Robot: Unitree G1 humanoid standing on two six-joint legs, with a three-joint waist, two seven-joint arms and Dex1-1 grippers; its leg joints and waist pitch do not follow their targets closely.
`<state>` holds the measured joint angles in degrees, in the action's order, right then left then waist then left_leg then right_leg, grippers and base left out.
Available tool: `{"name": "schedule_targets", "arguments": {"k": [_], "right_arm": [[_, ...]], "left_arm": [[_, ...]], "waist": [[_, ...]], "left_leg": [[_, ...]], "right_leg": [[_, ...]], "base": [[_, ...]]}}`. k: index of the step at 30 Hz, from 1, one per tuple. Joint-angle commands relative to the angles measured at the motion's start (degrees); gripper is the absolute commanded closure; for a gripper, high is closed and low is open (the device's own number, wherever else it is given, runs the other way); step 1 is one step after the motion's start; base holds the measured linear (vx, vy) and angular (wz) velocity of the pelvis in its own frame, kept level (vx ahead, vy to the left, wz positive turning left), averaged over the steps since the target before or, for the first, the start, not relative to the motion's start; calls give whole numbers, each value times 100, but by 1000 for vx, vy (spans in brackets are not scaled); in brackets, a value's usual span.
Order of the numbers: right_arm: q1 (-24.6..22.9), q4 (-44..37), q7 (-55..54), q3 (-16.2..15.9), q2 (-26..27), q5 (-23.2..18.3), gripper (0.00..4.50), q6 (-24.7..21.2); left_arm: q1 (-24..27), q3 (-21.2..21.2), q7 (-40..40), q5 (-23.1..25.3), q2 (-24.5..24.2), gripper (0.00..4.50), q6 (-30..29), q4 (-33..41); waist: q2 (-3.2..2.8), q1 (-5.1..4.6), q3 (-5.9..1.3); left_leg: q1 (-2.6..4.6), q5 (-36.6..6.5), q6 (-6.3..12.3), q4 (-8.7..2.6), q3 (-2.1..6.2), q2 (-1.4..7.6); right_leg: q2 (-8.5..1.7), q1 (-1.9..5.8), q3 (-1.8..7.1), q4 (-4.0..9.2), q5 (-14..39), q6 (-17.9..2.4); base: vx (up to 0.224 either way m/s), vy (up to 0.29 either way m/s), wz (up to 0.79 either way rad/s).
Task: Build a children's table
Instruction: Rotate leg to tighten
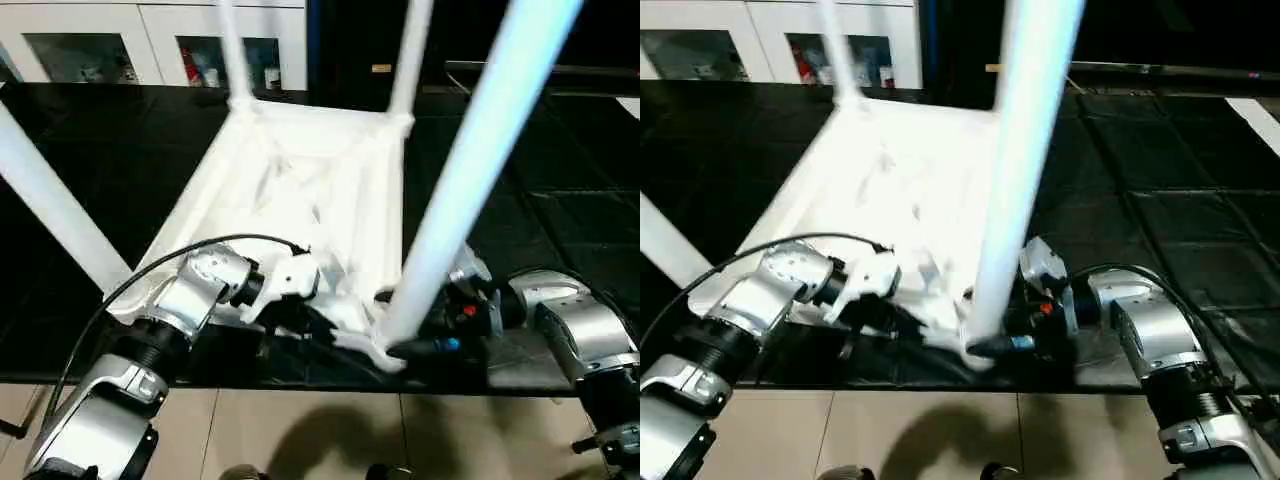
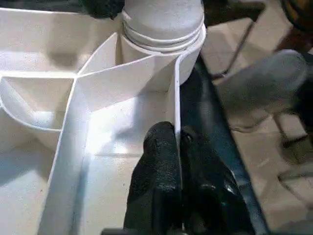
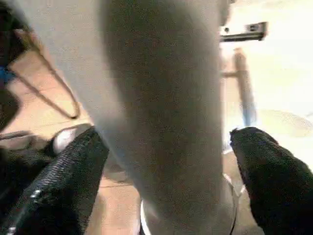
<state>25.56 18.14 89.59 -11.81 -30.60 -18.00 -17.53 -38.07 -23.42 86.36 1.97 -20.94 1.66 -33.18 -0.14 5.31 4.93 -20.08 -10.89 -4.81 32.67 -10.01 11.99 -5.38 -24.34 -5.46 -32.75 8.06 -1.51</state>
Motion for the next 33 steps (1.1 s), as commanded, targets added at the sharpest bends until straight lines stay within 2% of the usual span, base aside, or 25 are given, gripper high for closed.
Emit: {"name": "schedule_targets", "arguments": {"k": [1, 2, 4, 8, 19, 23, 25, 27, 28, 30, 32, 33], "right_arm": [[99, -115, 208, -81, -87, -92, 68, -111], [98, -125, 241, -95, -93, -105, 68, -138], [77, -197, 289, -200, -149, -187, 79, -193], [58, -222, 291, -256, -182, -216, 120, -181], [-37, -373, 291, -385, -279, -453, 194, -347], [-170, -559, 113, -142, -105, -573, 209, -694], [-195, -581, -9, -112, -66, -591, 211, -710], [-204, -514, -509, -7, 120, -564, 213, -720], [-203, -428, -1008, 124, 359, -533, 213, -672], [-167, -299, -1620, 241, 649, -397, 215, -561], [-145, -232, -2001, 330, 861, -298, 219, -472], [-111, -178, -2300, 393, 1004, -221, 222, -500]], "left_arm": [[124, -390, 353, 115, 21, 450, 79, 113], [131, -394, 362, 112, 16, 450, 85, 126], [150, -389, 392, 117, 4, 450, 103, 145], [167, -398, 412, 138, -24, 450, 122, 165], [199, -412, 291, 168, -60, 450, 156, 142], [216, -305, 75, 141, -26, 450, -53, 135], [209, -273, 4, 133, -3, 450, -124, 137], [175, -181, -213, 119, 73, 450, -353, 123], [104, -54, -540, 116, 189, 450, -601, 47], [32, 124, -869, 32, 352, 450, -870, -32], [-5, 237, -1088, -34, 467, 450, -1046, -58], [-19, 289, -1214, -58, 532, 450, -1156, -57]], "waist": [[90, -20, -358], [93, -18, -348], [96, -18, -350], [111, -28, -364], [112, -29, -369], [114, -29, -342], [118, -31, -340], [106, -46, -336], [123, -56, -328], [123, -93, -310], [146, -185, -302], [142, -204, -304]], "left_leg": [[17, -911, 675, -338, -50, 155], [29, -983, 622, -338, -60, 156], [22, -983, 599, -339, -59, 152], [-28, -812, 622, -330, -45, 137], [-35, -771, 612, -324, -44, 133], [-29, -948, 537, -344, -41, 132], [-25, -970, 508, -351, -35, 131], [-17, -996, 455, -353, -38, 126], [-25, -1052, 410, -363, -26, 115], [-17, -1192, 323, -372, -13, 83], [-43, -1248, 230, -383, 14, 47], [-41, -1276, 232, -382, 24, 45]], "right_leg": [[-282, 351, 286, 300, 1512, -1375], [-275, 330, 307, 300, 1564, -1388], [-277, 344, 309, 296, 1570, -1380], [-283, 381, 305, 264, 1439, -1326], [-275, 381, 299, 269, 1445, -1304], [-281, 377, 298, 317, 1858, -1180], [-285, 377, 297, 329, 1966, -1137], [-289, 360, 299, 352, 2146, -1079], [-289, 369, 290, 373, 2331, -1001], [-292, 347, 276, 426, 2730, -855], [-291, 359, 249, 482, 3164, -643], [-295, 360, 239, 489, 3232, -619]], "base": [[0, 0, 0], [0, 0, 0], [0, 0, 0], [0, 0, 0], [0, 0, 0], [0, 0, 0], [0, 0, 0], [0, 0, 0], [0, 0, 0], [0, 0, 0], [0, 0, 0], [0, 0, 0]]}}
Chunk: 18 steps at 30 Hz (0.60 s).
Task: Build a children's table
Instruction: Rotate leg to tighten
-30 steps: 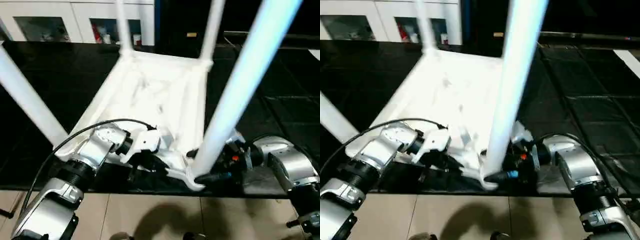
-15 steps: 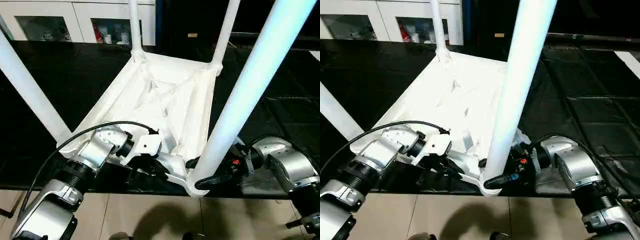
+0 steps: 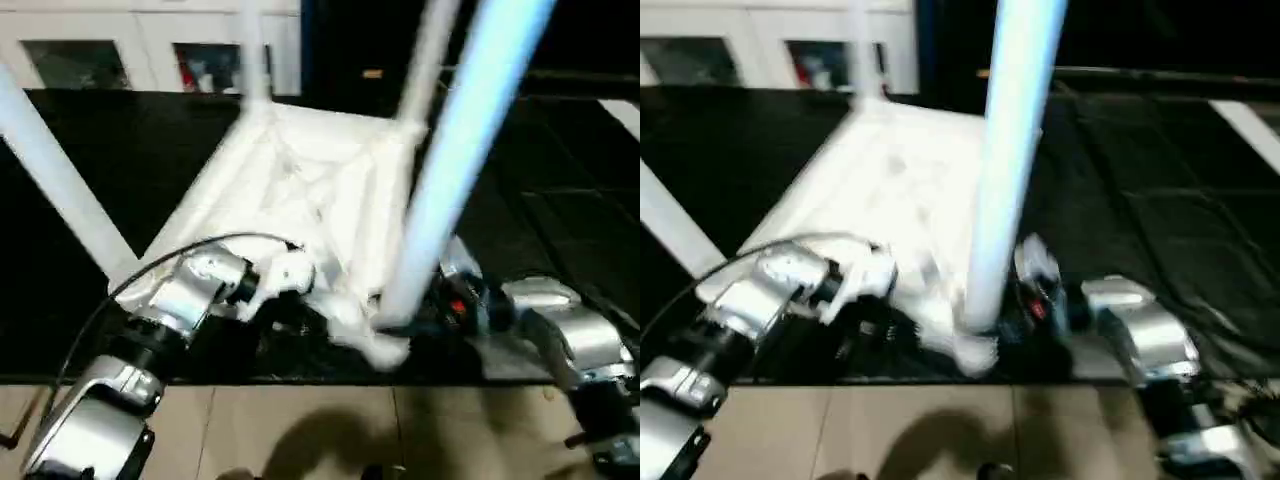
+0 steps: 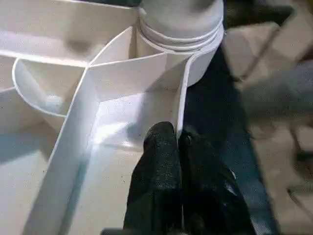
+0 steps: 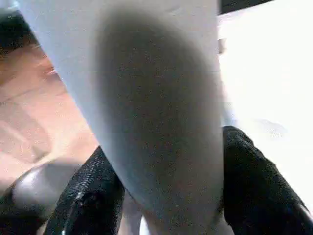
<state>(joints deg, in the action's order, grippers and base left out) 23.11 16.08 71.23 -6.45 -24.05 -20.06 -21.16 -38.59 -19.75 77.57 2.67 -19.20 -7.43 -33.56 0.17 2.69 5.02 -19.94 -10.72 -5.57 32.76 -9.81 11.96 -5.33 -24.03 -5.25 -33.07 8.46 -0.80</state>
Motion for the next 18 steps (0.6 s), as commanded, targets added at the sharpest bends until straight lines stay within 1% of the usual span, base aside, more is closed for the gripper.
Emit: {"name": "schedule_targets", "arguments": {"k": [1, 2, 3, 4, 5, 6, 7, 8, 10, 12, 13, 14, 15, 16, 17, 18], "right_arm": [[134, 28, -465, -143, 348, -15, 224, -137], [222, 153, -1179, -3, 709, 107, 227, -212], [243, 182, -1375, 33, 814, 139, 227, -222], [270, 208, -1702, 45, 983, 233, 228, -219], [282, 213, -1923, 52, 1097, 306, 229, -223], [297, 226, -2198, 88, 1236, 359, 232, -263], [317, 247, -2489, 123, 1374, 417, 232, -329], [361, 304, -3100, 157, 1653, 590, 234, -373], [394, 357, -3457, 208, 1820, 654, 235, -395], [460, 477, -4021, 296, 2108, 785, 236, -357], [485, 519, -4189, 328, 2209, 837, 236, -326], [498, 542, -4259, 327, 2267, 882, 236, -291], [505, 552, -4315, 322, 2315, 924, 236, -265], [506, 567, -4306, 307, 2339, 953, 236, -161], [464, 504, -4192, 293, 2330, 915, 236, -65], [448, 478, -4144, 292, 2319, 891, 203, -61]], "left_arm": [[33, -78, -335, -128, 358, 450, -247, -18], [3, 43, -736, -135, 547, 450, -529, -4], [-2, 77, -852, -134, 604, 450, -614, 6], [-13, 141, -1104, -122, 722, 450, -754, 12], [-18, 186, -1268, -108, 800, 450, -860, 27], [-25, 222, -1419, -89, 871, 450, -951, 37], [-26, 249, -1533, -81, 936, 450, -1060, 62], [-47, 367, -1909, -62, 1115, 450, -1272, 85], [-52, 399, -2049, -55, 1201, 450, -1363, 106], [-52, 458, -2326, -56, 1359, 450, -1528, 156], [-50, 465, -2415, -52, 1408, 450, -1589, 185], [-41, 465, -2466, -48, 1436, 450, -1632, 215], [-29, 479, -2530, -41, 1466, 450, -1688, 254], [-19, 483, -2550, -38, 1482, 450, -1718, 288], [3, 475, -2522, -23, 1463, 450, -1724, 342], [7, 468, -2501, -20, 1448, 450, -1711, 349]], "waist": [[115, 6, -303], [131, -21, -320], [122, -68, -315], [123, -84, -316], [138, -132, -326], [132, -152, -319], [126, -162, -318], [117, -198, -317], [119, -226, -329], [100, -243, -327], [88, -250, -327], [87, -269, -335], [83, -267, -335], [90, -268, -334], [98, -262, -338], [99, -261, -341]], "left_leg": [[-83, -1323, 314, -396, 14, 35], [-84, -1321, 318, -391, 20, 34], [-114, -1273, 290, -391, 31, 29], [-123, -1282, 277, -396, 41, 24], [-150, -1240, 244, -390, 51, 8], [-119, -1248, 263, -377, 39, -8], [-96, -1262, 289, -374, 30, -11], [-102, -1272, 335, -376, 30, -5], [-89, -1289, 336, -376, 26, -11], [-81, -1308, 358, -383, 24, -2], [-86, -1310, 352, -385, 26, 6], [-83, -1325, 362, -391, 27, 7], [-75, -1334, 378, -390, 21, 10], [-77, -1323, 391, -389, 17, 14], [-88, -1271, 441, -389, 10, 21], [-95, -1237, 466, -385, 9, 17]], "right_leg": [[-287, 332, 208, 538, 3289, -624], [-286, 339, 204, 536, 3289, -608], [-286, 339, 195, 522, 3255, -606], [-287, 349, 181, 536, 3306, -580], [-281, 367, 165, 533, 3305, -529], [-267, 333, 167, 560, 3339, -493], [-265, 310, 174, 577, 3337, -503], [-259, 311, 174, 571, 3283, -544], [-248, 302, 171, 567, 3214, -567], [-243, 287, 180, 560, 3114, -625], [-242, 286, 183, 548, 3052, -652], [-236, 294, 185, 541, 2918, -706], [-234, 289, 191, 537, 2852, -729], [-232, 289, 202, 525, 2760, -759], [-243, 302, 213, 502, 2567, -841], [-239, 311, 215, 496, 2495, -859]], "base": [[0, 0, 0], [0, 0, 0], [0, 0, 0], [0, 0, 0], [0, 0, 0], [0, 0, 0], [0, 0, 0], [0, 0, 0], [0, 0, 0], [0, 0, 0], [0, 0, 0], [0, 0, 0], [0, 0, 0], [0, 0, 0], [0, 0, 0], [0, 0, 0]]}}
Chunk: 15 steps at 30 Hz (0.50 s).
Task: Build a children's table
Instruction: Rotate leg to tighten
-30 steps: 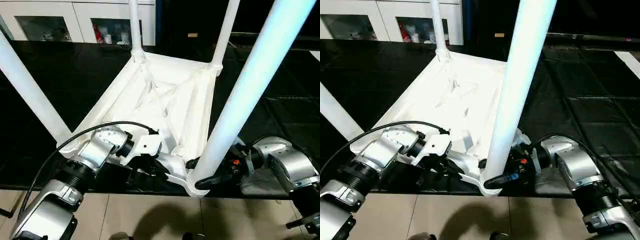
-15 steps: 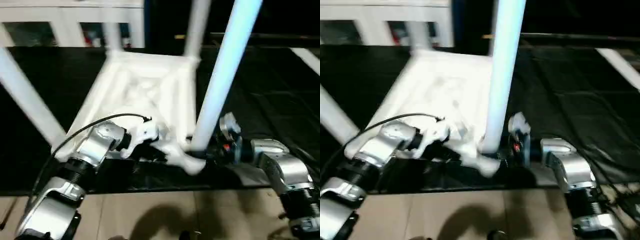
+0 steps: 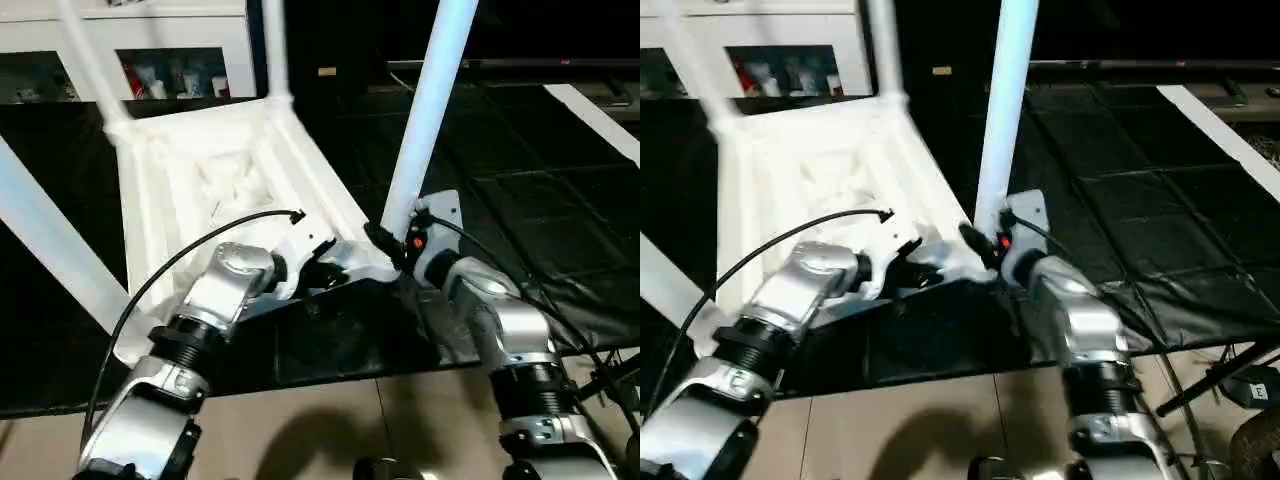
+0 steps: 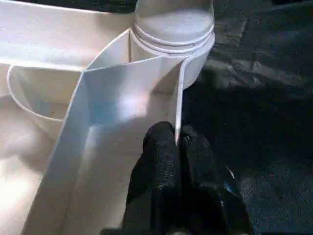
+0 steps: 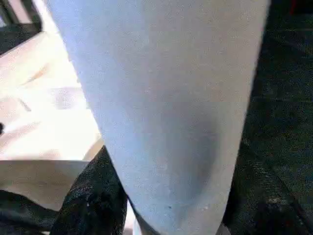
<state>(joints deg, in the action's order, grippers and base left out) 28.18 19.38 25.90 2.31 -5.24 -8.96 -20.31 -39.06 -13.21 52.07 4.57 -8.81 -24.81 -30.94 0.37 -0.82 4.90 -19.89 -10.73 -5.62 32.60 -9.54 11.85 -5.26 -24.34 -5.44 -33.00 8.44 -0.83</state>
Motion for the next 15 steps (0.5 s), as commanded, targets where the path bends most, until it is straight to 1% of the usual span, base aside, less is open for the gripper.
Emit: {"name": "schedule_targets", "arguments": {"k": [1, 2, 3, 4, 5, 6, 7, 8, 9, 10, 11, 12, 14, 15], "right_arm": [[-77, 115, 450, -586, 421, -249, 185, -148], [-130, 15, 617, -591, 363, -325, 173, -212], [-168, -61, 708, -583, 309, -355, 167, -221], [-172, -68, 712, -582, 305, -356, 152, -221], [-222, -155, 885, -590, 185, -370, 136, -185], [-236, -175, 950, -588, 135, -370, 127, -165], [-264, -207, 1113, -586, 9, -383, 123, -134], [-290, -229, 1301, -595, -121, -400, 118, -88], [-313, -241, 1457, -604, -220, -406, 101, -35], [-330, -250, 1587, -608, -309, -412, 101, 8], [-372, -273, 1949, -614, -559, -432, 89, 137], [-394, -294, 2187, -629, -714, -449, 82, 205], [-436, -344, 2679, -693, -1019, -480, 72, 296], [-452, -364, 2860, -718, -1123, -496, 72, 319]], "left_arm": [[60, -194, 76, -207, 391, 450, 40, 94], [83, -200, 154, -213, 338, 450, 60, 112], [99, -223, 234, -206, 277, 450, 128, 120], [101, -227, 240, -206, 271, 450, 133, 122], [134, -274, 387, -218, 174, 450, 189, 145], [146, -292, 437, -221, 133, 450, 229, 155], [167, -324, 583, -237, 51, 450, 326, 156], [182, -355, 713, -240, -26, 450, 456, 144], [197, -387, 808, -232, -88, 450, 603, 137], [207, -413, 899, -230, -141, 450, 692, 129], [227, -486, 1162, -219, -290, 450, 890, 99], [240, -539, 1329, -199, -381, 450, 1062, 84], [264, -623, 1677, -198, -532, 450, 1253, 91], [266, -665, 1785, -180, -592, 450, 1303, 94]], "waist": [[80, 88, -330], [82, 91, -330], [70, 95, -326], [78, 96, -325], [72, 108, -333], [76, 112, -337], [58, 116, -338], [62, 121, -350], [63, 124, -355], [61, 131, -359], [60, 155, -357], [39, 191, -367], [48, 224, -373], [36, 254, -371]], "left_leg": [[-105, -1213, 491, -368, -20, 28], [-110, -1169, 526, -367, -26, 27], [-95, -1179, 553, -367, -32, 28], [-95, -1184, 564, -364, -38, 25], [-106, -1098, 570, -367, -31, 29], [-109, -1087, 584, -364, -33, 28], [-116, -1054, 606, -363, -33, 32], [-119, -1002, 638, -359, -30, 32], [-116, -967, 658, -353, -35, 32], [-118, -941, 678, -347, -39, 37], [-113, -919, 712, -344, -43, 37], [-100, -894, 752, -338, -48, 45], [-101, -830, 806, -332, -58, 60], [-96, -821, 815, -335, -57, 65]], "right_leg": [[-242, 350, 237, 480, 2430, -874], [-239, 357, 241, 470, 2310, -910], [-240, 349, 243, 475, 2286, -944], [-237, 350, 245, 478, 2288, -942], [-245, 371, 245, 463, 2227, -957], [-242, 376, 246, 458, 2191, -959], [-243, 382, 250, 447, 2083, -997], [-237, 394, 250, 433, 1948, -1033], [-236, 396, 252, 424, 1861, -1063], [-243, 393, 256, 419, 1786, -1093], [-240, 399, 256, 416, 1701, -1135], [-244, 396, 260, 403, 1614, -1178], [-238, 398, 265, 372, 1383, -1262], [-240, 394, 260, 368, 1357, -1286]], "base": [[0, 0, 0], [0, 0, 0], [0, 0, 0], [0, 0, 0], [0, 0, 0], [0, 0, 0], [0, 0, 0], [0, 0, 0], [0, 0, 0], [0, 0, 0], [0, 0, 0], [0, 0, 0], [0, 0, 0], [0, 0, 0]]}}
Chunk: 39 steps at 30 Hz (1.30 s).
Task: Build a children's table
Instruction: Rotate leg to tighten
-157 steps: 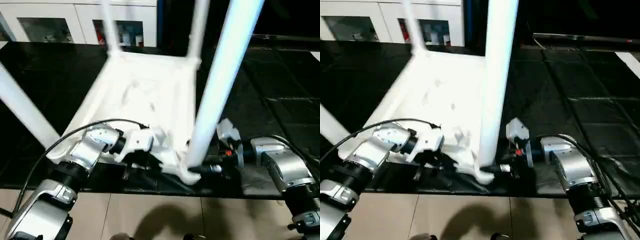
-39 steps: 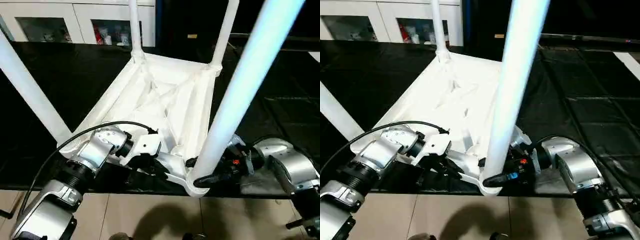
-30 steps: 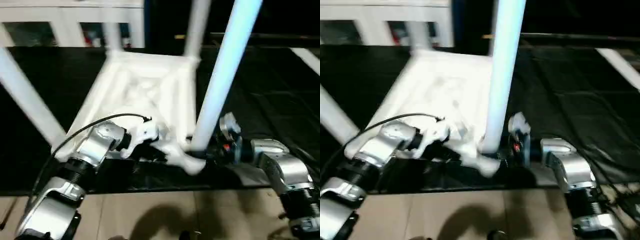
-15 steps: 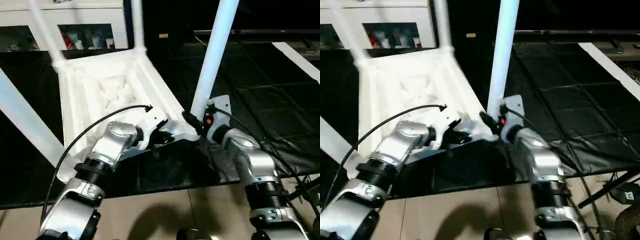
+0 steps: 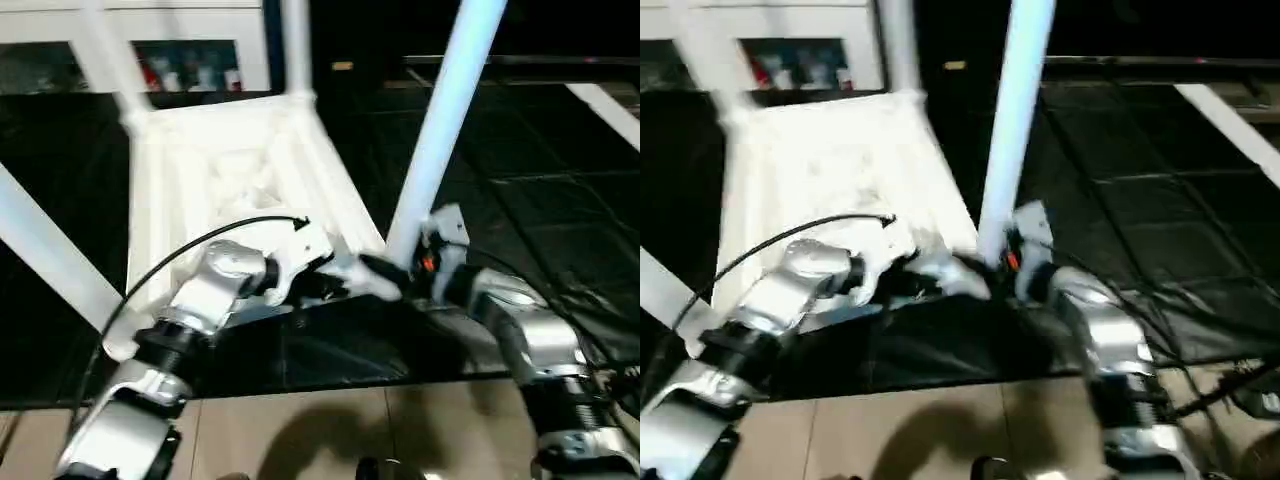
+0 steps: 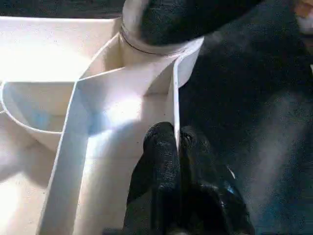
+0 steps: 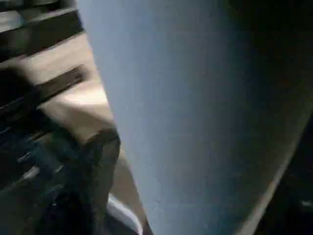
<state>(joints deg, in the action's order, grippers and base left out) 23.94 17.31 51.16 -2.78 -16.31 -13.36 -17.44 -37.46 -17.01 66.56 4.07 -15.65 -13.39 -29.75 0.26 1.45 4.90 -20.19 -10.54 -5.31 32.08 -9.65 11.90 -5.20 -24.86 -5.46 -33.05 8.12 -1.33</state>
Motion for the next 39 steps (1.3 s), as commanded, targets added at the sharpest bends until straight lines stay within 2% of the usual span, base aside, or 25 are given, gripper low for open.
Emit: {"name": "schedule_targets", "arguments": {"k": [1, 5, 7, 10, 11, 13, 16, 17, 18, 20, 24, 26, 30, 39], "right_arm": [[-47, -162, 680, -261, -223, -60, 59, 108], [-30, -125, 1397, -386, -627, -86, 28, 211], [-58, -288, 2096, -521, -924, -306, 28, 67], [-50, -357, 2684, -632, -1158, -485, 28, -50], [-25, -325, 2933, -684, -1254, -509, 28, -25], [6, -285, 3130, -732, -1329, -527, 44, -25], [70, -219, 3421, -841, -1452, -528, 62, -117], [106, -176, 3576, -912, -1511, -535, 72, -173], [117, -163, 3623, -933, -1527, -541, 72, -191], [145, -147, 3773, -996, -1576, -577, 96, -263], [163, -141, 3945, -1096, -1649, -554, 112, -267], [167, -128, 4011, -1121, -1664, -533, 146, -246], [154, -163, 4082, -1139, -1664, -567, 181, -286], [-1, -421, 4118, -1165, -1661, -727, 212, -505]], "left_arm": [[99, -378, 533, -82, -29, 450, 261, -32], [60, -549, 910, -21, -228, 450, 571, -111], [49, -633, 1218, -47, -325, 450, 755, -130], [58, -694, 1529, -75, -407, 450, 888, -106], [69, -747, 1683, -73, -462, 450, 973, -85], [81, -802, 1814, -68, -516, 450, 1055, -63], [129, -914, 2010, -52, -615, 450, 1187, 11], [153, -956, 2082, -55, -636, 450, 1229, 48], [160, -968, 2102, -56, -641, 450, 1244, 58], [169, -1005, 2167, -63, -652, 450, 1276, 99], [152, -1018, 2240, -77, -664, 450, 1331, 106], [142, -1032, 2268, -88, -681, 450, 1365, 99], [137, -1027, 2270, -93, -704, 450, 1405, 78], [165, -955, 2142, -113, -676, 450, 1342, 33]], "waist": [[49, 55, -370], [59, 106, -370], [64, 143, -379], [66, 219, -400], [91, 242, -410], [88, 280, -408], [90, 355, -403], [113, 362, -401], [103, 364, -394], [120, 379, -398], [122, 374, -410], [132, 375, -416], [134, 379, -416], [138, 384, -390]], "left_leg": [[-60, -856, 773, -281, -51, 68], [-29, -934, 720, -281, -63, 87], [-12, -900, 760, -270, -68, 99], [-26, -675, 911, -245, -76, 123], [-27, -603, 956, -233, -82, 130], [-36, -568, 966, -230, -82, 129], [-24, -641, 878, -232, -84, 131], [-19, -673, 832, -240, -82, 132], [-25, -713, 796, -243, -79, 138], [-13, -747, 738, -240, -88, 137], [-29, -669, 743, -233, -82, 133], [-42, -599, 765, -224, -82, 126], [-47, -560, 796, -218, -81, 125], [-47, -756, 674, -229, -76, 122]], "right_leg": [[-247, 444, 268, 367, 1408, -1236], [-254, 417, 282, 360, 1464, -1283], [-247, 423, 286, 330, 1311, -1353], [-241, 434, 282, 254, 861, -1489], [-246, 432, 285, 236, 738, -1536], [-259, 434, 284, 229, 749, -1549], [-272, 424, 290, 248, 984, -1495], [-268, 426, 289, 249, 1073, -1475], [-272, 422, 288, 256, 1148, -1456], [-277, 417, 298, 266, 1223, -1422], [-271, 429, 293, 247, 1144, -1405], [-273, 435, 294, 237, 1068, -1398], [-265, 432, 290, 229, 1012, -1413], [-270, 422, 293, 277, 1447, -1246]], "base": [[0, 0, 0], [0, 0, 0], [0, 0, 0], [0, 0, 0], [0, 0, 0], [0, 0, 0], [0, 0, 0], [0, 0, 0], [0, 0, 0], [0, 0, 0], [0, 0, 0], [0, 0, 0], [0, 0, 0], [0, 0, 0]]}}
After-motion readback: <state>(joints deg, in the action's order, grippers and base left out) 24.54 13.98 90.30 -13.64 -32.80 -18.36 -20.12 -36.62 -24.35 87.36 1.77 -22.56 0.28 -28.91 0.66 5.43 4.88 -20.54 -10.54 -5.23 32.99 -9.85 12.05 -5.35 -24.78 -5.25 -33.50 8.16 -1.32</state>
